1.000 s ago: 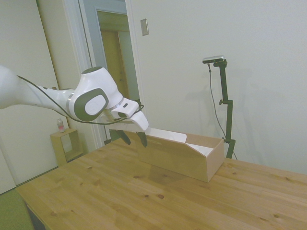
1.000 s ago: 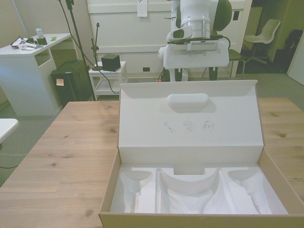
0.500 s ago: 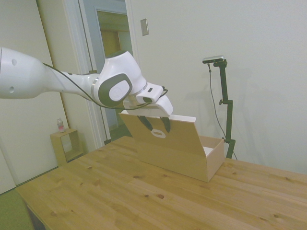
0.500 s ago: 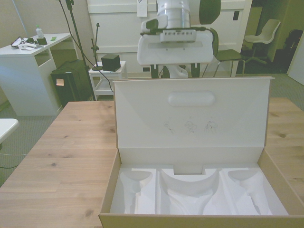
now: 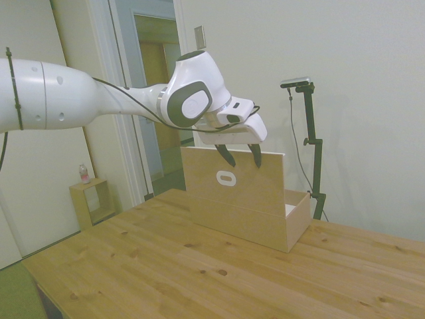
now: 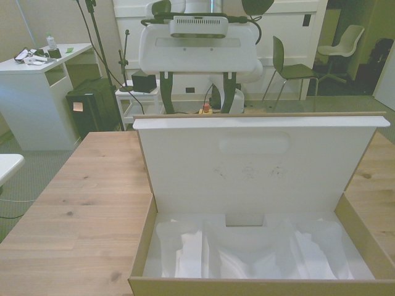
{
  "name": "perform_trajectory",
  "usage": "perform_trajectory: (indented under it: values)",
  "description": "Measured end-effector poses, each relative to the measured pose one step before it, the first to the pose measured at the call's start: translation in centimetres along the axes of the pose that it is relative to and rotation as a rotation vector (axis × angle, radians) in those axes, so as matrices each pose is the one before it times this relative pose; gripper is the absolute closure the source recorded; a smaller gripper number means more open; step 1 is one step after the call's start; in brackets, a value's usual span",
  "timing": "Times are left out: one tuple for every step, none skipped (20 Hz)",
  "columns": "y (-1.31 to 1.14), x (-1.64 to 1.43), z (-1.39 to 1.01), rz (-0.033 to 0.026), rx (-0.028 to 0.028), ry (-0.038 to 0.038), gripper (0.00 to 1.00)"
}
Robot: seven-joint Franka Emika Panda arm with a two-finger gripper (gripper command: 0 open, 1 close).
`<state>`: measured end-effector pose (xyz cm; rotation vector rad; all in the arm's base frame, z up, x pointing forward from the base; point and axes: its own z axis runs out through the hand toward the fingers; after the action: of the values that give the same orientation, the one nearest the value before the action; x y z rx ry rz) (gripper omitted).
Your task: Close the box
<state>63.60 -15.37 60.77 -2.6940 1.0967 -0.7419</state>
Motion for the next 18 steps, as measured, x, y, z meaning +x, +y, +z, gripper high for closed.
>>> perform_trajectory:
  values:
    - [-0.138,0.398,0.142,-0.00206,-0.00238,0.00025,0.00]
    - [-0.149,0.298,0.115,-0.00221,-0.00212,-0.00082,0.00]
    - [-0.138,0.232,0.139,-0.00201,-0.00108,0.00033,0.00]
    - [-0.119,0.189,0.147,-0.00191,-0.00146,-0.00065,0.00]
    - [-0.097,0.164,0.070,-0.00144,-0.00132,-0.00087,0.00]
    - [-0.065,0.149,0.050,-0.00049,-0.00154,-0.00126,0.00]
    - [-0.029,0.062,0.007,-0.00029,-0.00096,-0.00126,0.00]
    - [0.010,-0.036,0.019,-0.00008,-0.00097,-0.00210,0.00]
    - [-0.004,-0.186,-0.001,-0.00055,-0.00025,-0.00313,0.00]
    - [0.005,-0.512,0.026,-0.00195,-0.00024,-0.00806,0.00]
    - [0.090,-0.825,0.065,-0.00169,-0.00103,-0.01245,0.00]
    - [0.146,-1.059,0.017,0.00139,-0.00235,-0.01677,0.00]
    - [0.167,-1.205,-0.092,0.01004,-0.00500,-0.01691,0.00]
    - [0.224,-1.256,-0.165,0.01179,-0.00424,-0.01654,0.00]
    - [0.352,-1.295,-0.112,0.00982,-0.00332,-0.01900,0.00]
    - [0.458,-1.364,0.026,0.02008,-0.00636,-0.02215,0.00]
    - [0.559,-1.378,0.139,0.01928,-0.00743,-0.02724,0.00]
    - [0.704,-1.385,0.276,0.01423,-0.00613,-0.02504,0.00]
